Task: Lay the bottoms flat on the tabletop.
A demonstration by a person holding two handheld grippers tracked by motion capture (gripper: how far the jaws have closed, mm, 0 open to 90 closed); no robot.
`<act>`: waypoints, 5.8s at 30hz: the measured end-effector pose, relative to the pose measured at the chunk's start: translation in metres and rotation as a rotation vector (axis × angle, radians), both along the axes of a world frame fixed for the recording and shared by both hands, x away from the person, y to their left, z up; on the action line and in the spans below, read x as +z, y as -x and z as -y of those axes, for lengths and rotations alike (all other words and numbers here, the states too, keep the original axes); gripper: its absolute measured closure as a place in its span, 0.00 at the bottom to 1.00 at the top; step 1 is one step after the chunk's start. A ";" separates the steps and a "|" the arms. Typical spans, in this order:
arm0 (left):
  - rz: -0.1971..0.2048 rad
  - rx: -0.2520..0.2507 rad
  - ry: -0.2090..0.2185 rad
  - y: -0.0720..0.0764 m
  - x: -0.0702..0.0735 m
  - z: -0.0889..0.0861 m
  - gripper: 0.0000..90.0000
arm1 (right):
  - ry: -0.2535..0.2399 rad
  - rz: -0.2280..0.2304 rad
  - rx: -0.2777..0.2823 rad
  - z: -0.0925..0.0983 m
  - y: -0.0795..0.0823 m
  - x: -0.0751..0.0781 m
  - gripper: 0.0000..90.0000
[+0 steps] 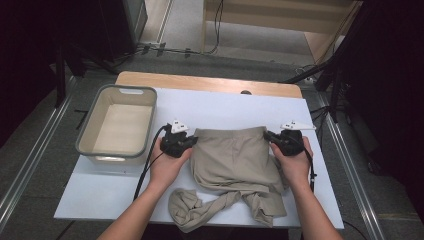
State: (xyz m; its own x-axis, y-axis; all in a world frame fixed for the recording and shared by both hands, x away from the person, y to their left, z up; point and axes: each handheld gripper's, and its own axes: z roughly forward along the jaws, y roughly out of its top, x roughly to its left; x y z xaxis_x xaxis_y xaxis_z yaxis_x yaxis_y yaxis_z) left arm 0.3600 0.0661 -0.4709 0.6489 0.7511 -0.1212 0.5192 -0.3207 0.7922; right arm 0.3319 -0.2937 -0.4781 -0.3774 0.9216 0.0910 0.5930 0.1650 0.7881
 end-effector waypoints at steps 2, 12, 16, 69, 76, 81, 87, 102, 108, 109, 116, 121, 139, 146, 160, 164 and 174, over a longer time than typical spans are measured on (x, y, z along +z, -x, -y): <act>0.010 -0.003 0.039 -0.013 0.005 0.003 0.98 | 0.003 0.016 -0.018 0.002 -0.012 0.004 0.93; 0.023 0.107 0.026 -0.088 0.017 0.021 0.98 | -0.023 0.063 -0.057 0.011 -0.083 0.016 0.94; 0.006 0.141 0.051 -0.116 0.016 0.018 0.98 | -0.027 0.075 -0.055 0.009 -0.108 0.019 0.94; -0.036 -0.336 0.118 0.093 -0.016 -0.012 0.00 | -0.140 0.050 0.111 -0.013 0.106 0.003 0.02; -0.048 -0.380 0.092 0.128 -0.023 -0.026 0.00 | -0.144 0.031 0.128 -0.020 0.135 -0.008 0.16; -0.048 -0.381 0.053 0.149 -0.029 -0.024 0.15 | -0.130 -0.016 0.108 -0.028 0.137 -0.020 0.31; -0.075 -0.451 -0.026 0.162 -0.037 -0.004 0.49 | -0.071 -0.040 0.133 -0.048 0.133 -0.028 0.74; -0.063 -0.423 0.044 0.148 -0.022 0.016 0.45 | -0.172 0.030 0.300 -0.075 0.135 -0.003 0.46; -0.051 -0.426 0.036 0.140 -0.019 0.038 0.42 | -0.171 0.052 0.213 -0.035 0.143 -0.002 0.43; -0.049 -0.426 0.037 0.139 -0.017 0.044 0.41 | -0.158 0.046 0.197 -0.030 0.143 -0.006 0.44; -0.024 -0.364 0.042 0.127 -0.003 0.085 0.36 | -0.130 0.000 0.081 -0.013 0.139 -0.030 0.50; -0.015 -0.337 0.007 0.112 -0.004 0.102 0.38 | -0.134 -0.018 0.092 -0.023 0.131 -0.036 0.49; -0.039 -0.200 -0.010 0.089 -0.020 -0.002 0.95 | -0.027 -0.081 0.055 -0.020 0.118 -0.036 0.92; -0.043 -0.107 -0.008 0.078 -0.025 -0.037 0.94 | -0.082 -0.053 0.010 0.010 0.121 -0.034 0.75; -0.012 -0.303 -0.002 0.116 -0.016 0.011 0.48 | -0.117 0.010 0.163 -0.044 0.146 -0.016 0.56; -0.042 -0.298 -0.083 0.110 -0.030 0.020 0.51 | -0.113 -0.013 0.206 -0.067 0.148 -0.022 0.56; -0.030 -0.260 -0.016 0.099 -0.022 0.001 0.95 | -0.133 -0.061 0.302 -0.121 0.158 -0.032 0.43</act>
State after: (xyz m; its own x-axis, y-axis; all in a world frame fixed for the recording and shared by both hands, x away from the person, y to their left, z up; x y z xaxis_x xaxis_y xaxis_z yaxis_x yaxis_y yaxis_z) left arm 0.2612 0.0651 -0.4934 0.8168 0.5614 -0.1330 0.4410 -0.4590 0.7713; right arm 0.1739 -0.1724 -0.5103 -0.6216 0.7475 0.2343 0.5799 0.2381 0.7791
